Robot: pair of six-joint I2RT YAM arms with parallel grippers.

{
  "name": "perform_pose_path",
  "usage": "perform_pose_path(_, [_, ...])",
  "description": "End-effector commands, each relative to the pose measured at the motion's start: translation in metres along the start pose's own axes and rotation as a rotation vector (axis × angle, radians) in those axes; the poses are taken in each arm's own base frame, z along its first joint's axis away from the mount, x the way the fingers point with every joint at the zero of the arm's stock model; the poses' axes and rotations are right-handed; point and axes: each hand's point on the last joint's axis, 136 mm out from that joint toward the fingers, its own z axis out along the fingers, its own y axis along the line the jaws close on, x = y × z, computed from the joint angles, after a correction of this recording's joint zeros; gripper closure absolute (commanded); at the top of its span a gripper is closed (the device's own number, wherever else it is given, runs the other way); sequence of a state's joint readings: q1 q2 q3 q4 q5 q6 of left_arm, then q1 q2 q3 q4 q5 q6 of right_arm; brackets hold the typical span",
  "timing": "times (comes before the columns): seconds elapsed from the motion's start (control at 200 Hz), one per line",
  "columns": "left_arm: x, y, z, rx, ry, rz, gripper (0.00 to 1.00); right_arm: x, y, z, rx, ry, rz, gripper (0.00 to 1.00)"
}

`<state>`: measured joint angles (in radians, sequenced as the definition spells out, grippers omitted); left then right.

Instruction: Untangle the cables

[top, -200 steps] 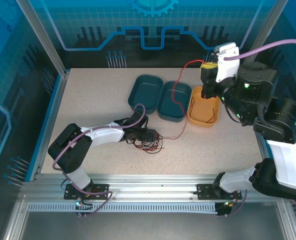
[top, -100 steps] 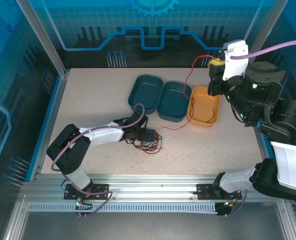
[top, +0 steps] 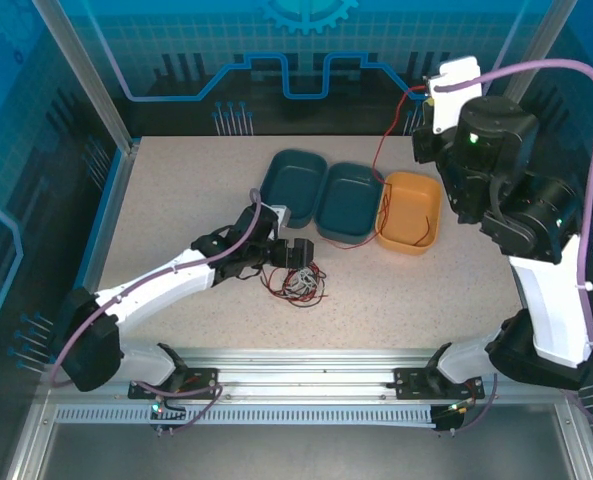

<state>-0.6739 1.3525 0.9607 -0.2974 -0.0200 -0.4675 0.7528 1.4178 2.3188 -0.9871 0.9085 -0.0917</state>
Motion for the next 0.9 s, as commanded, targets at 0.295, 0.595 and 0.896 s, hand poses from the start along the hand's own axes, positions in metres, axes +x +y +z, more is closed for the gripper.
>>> perform_pose_path(0.295, [-0.008,0.019,-0.017,-0.062,-0.045,-0.004,0.01,0.010,-0.055,0.022,0.150,0.041,0.009,1.00])
perform_pose_path(0.595, [-0.011,0.028,-0.021,-0.072,-0.070,-0.027,0.01,0.048,-0.084,0.050,0.220,0.152,0.032,1.00])
perform_pose_path(0.896, [-0.009,0.037,-0.022,-0.083,-0.074,-0.052,0.01,0.084,-0.094,0.064,0.217,0.235,0.069,1.00])
